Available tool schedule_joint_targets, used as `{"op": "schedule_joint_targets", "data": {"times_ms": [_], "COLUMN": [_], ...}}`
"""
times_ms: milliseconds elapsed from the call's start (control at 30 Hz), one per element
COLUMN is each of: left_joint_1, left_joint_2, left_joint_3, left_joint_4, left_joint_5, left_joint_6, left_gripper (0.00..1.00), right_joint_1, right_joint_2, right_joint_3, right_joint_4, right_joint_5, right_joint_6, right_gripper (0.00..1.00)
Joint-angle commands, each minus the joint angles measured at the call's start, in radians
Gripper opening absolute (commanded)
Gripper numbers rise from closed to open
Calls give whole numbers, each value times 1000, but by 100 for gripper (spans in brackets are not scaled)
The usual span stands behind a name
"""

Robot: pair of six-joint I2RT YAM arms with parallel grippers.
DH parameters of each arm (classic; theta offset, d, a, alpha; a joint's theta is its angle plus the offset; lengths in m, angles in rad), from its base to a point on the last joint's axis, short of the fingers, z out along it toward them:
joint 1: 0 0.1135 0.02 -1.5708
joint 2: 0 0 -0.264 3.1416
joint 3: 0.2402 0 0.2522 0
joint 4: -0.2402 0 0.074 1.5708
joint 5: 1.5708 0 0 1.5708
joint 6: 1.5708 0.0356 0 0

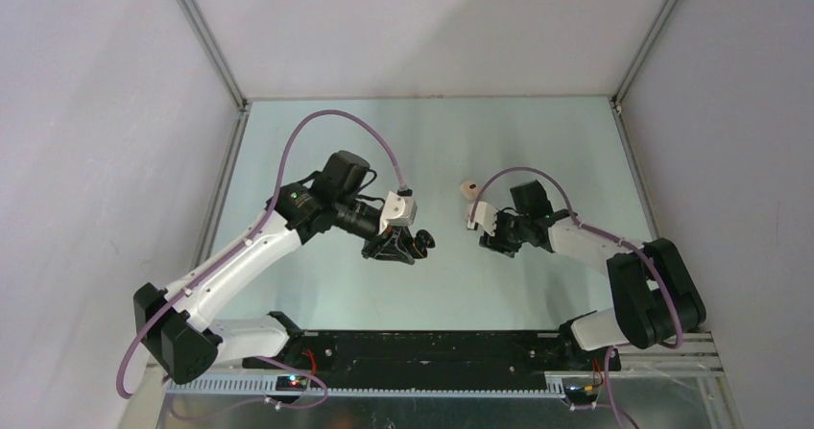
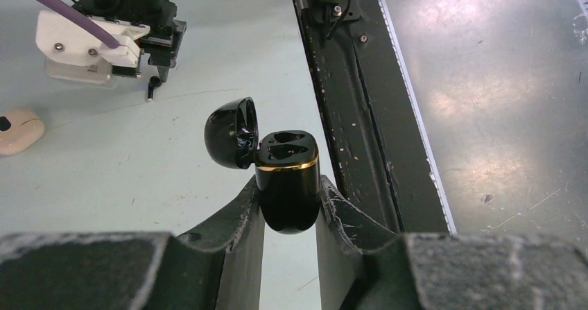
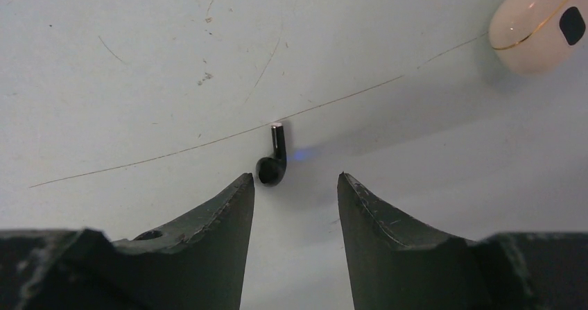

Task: Insert the wireless bluetooth earbuds into the charging case
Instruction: Pick up the right earbud from the center of the board.

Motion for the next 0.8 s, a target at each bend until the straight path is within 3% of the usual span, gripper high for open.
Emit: {"op": "schedule_joint_targets", "data": {"times_ms": [0,200,500,767], "left_joint_1": [-5,-3,-4,-4], "left_joint_2": [-29,-28,-31,-30], "left_joint_3": [-3,-4,-5,-6], "left_joint_4": [9,8,8,9], "left_joint_5": [6,7,9,10], "left_joint_6": [23,25,24,24], "left_gripper": [0,0,0,0], "right_joint_1": [24,42,43,41], "right_joint_2": [6,6,36,34], "right_joint_3": [-5,-6,-5,-5], "right_joint_4": [5,-33,-21,9], "right_joint_5": [-2,-14,19,31], "right_joint_6": [-67,-102,-87,-58], "right_gripper": [52,52,43,23]}}
